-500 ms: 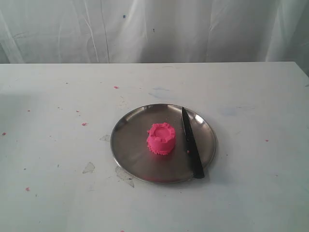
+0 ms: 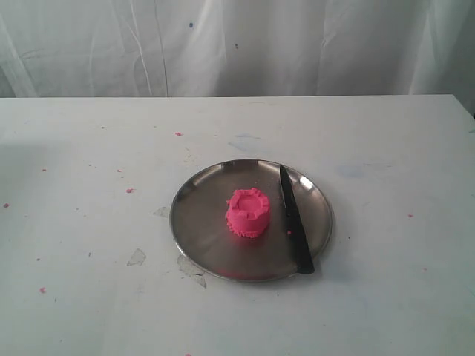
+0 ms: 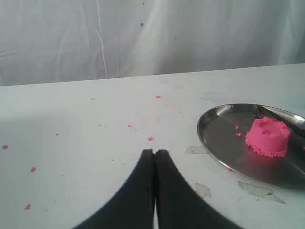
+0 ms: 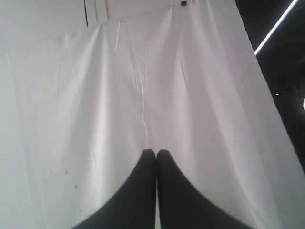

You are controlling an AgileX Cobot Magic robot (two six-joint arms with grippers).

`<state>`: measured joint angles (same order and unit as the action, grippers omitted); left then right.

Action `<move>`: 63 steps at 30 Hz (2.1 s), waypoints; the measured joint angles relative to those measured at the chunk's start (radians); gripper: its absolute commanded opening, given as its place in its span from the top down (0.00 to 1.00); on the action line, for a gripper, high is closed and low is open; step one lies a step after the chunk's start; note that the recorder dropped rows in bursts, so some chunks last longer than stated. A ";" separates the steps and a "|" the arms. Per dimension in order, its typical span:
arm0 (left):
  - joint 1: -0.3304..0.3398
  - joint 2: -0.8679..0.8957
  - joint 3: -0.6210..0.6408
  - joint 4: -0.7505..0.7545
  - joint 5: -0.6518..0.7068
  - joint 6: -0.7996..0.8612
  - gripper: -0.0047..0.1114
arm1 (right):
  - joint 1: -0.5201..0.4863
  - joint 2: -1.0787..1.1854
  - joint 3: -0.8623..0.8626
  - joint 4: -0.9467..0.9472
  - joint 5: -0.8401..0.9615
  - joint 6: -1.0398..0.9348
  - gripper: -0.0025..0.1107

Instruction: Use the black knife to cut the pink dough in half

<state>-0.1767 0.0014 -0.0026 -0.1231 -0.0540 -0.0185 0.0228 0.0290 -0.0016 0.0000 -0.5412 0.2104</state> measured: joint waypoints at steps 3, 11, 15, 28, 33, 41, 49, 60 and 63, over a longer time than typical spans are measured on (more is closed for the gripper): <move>0.000 0.000 0.000 0.000 0.000 0.000 0.96 | 0.000 0.000 0.000 0.000 -0.031 0.147 0.98; 0.000 0.000 0.000 0.000 0.000 0.000 0.96 | 0.000 -0.002 -0.141 -0.374 0.131 0.742 0.98; 0.000 0.000 0.000 0.000 0.000 0.000 0.96 | 0.000 0.090 -0.383 -1.035 0.226 1.312 0.98; 0.000 0.000 0.000 0.000 0.000 0.000 0.96 | 0.000 0.858 -0.705 -1.734 -0.402 1.871 0.98; 0.000 0.000 0.000 0.000 0.000 0.000 0.96 | 0.000 1.002 -0.705 -1.737 -0.486 1.862 0.97; 0.000 0.000 0.000 0.000 0.000 0.000 0.96 | 0.000 1.134 -0.705 -1.738 -0.479 1.815 0.71; 0.000 0.000 0.000 0.000 0.000 0.000 0.96 | 0.000 1.305 -0.705 -1.743 -0.370 1.715 0.62; 0.000 0.000 0.000 0.000 0.000 0.000 0.96 | 0.000 1.389 -0.705 -1.729 -0.227 1.682 0.62; 0.000 0.000 0.000 0.000 0.000 0.000 0.96 | 0.000 1.389 -0.705 -1.689 -0.227 1.682 0.62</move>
<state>-0.1767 0.0014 -0.0026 -0.1231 -0.0540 -0.0185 0.0228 1.4185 -0.7063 -1.6889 -0.7678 1.8924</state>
